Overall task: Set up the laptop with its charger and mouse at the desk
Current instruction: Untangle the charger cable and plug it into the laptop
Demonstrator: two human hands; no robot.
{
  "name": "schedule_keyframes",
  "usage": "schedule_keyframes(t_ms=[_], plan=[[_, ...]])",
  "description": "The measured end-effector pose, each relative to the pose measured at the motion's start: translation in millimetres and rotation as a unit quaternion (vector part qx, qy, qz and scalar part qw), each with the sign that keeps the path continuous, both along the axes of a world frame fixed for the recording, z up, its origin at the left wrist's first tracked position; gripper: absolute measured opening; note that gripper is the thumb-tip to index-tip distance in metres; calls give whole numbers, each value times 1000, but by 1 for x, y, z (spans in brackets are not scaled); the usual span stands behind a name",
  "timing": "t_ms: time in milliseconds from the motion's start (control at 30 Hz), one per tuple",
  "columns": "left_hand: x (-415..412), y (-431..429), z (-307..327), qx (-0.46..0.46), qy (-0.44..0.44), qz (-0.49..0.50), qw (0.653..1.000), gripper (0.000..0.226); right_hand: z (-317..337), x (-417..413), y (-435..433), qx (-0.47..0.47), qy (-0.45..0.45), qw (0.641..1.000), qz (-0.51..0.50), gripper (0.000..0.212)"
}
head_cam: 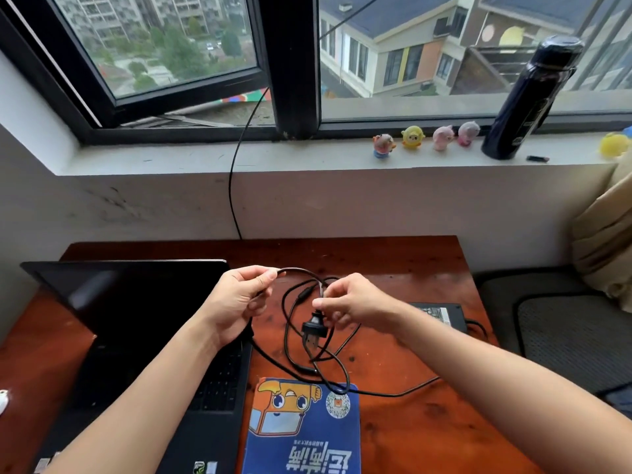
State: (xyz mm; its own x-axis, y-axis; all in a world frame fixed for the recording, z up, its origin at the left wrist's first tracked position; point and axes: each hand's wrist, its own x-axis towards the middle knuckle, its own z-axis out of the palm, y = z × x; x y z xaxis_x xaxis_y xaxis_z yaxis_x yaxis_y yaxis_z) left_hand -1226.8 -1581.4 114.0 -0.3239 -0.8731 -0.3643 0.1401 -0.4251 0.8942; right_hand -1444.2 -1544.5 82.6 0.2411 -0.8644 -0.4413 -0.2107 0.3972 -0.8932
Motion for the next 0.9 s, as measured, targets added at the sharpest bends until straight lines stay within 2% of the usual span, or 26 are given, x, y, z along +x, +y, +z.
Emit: schedule_keyframes(t_ms=[67, 100, 167, 200, 267, 300, 333, 367, 400, 433, 467, 500, 533, 567, 600, 633, 700, 767, 900], plan=[[3, 3, 2, -6, -2, -27, 1000, 15, -14, 15, -5, -79, 142, 985, -59, 22], [4, 4, 3, -9, -5, -36, 999, 19, -21, 18, -7, -140, 253, 954, -79, 25], [8, 7, 4, -11, -5, -41, 999, 24, -32, 21, -8, -253, 442, 857, -82, 30], [16, 10, 3, -10, -3, -32, 999, 23, -37, 24, -10, -301, 478, 822, -74, 28], [20, 11, 4, -6, 3, -24, 1000, 19, -45, 16, -13, -351, 508, 783, -77, 29], [25, 12, 4, -7, 2, -18, 1000, 18, -48, 13, -16, -347, 503, 787, -83, 35], [29, 13, 5, -9, 2, -15, 1000, 18, -50, 9, -20, -319, 474, 815, -93, 41], [32, 14, 5, -11, 3, -15, 1000, 18, -51, 4, -24, -258, 409, 870, -98, 47], [37, 15, 6, -10, 5, -14, 1000, 18, -49, 1, -27, -164, 289, 939, -91, 55], [43, 17, 6, -9, 8, -10, 1000, 16, -47, 0, -30, -53, 137, 986, -75, 62], [47, 18, 6, -8, 9, -9, 1000, 14, -48, -4, -31, 39, 32, 997, -64, 64], [51, 21, 6, -8, 8, -9, 1000, 13, -52, -6, -32, 85, -6, 995, -53, 61], [55, 24, 6, -7, 4, -9, 1000, 14, -58, -7, -31, 91, 19, 995, -44, 54], [57, 27, 5, -7, 1, -11, 1000, 14, -67, -10, -30, 57, 102, 993, -21, 45], [59, 30, 5, -5, 1, -9, 1000, 16, -78, -13, -28, 8, 225, 974, 36, 37], [62, 32, 4, -2, 4, -4, 1000, 16, -90, -12, -24, -25, 335, 936, 107, 34], [70, 34, 4, 5, 16, 16, 1000, 14, -112, -8, -10, -25, 464, 860, 213, 41], [82, 36, 0, 20, 20, 38, 999, 18, -127, -10, 7, -1, 518, 825, 227, 44], [106, 50, -24, 64, -87, 32, 994, 25, -135, -23, 14, -35, 556, 825, 101, 30]])
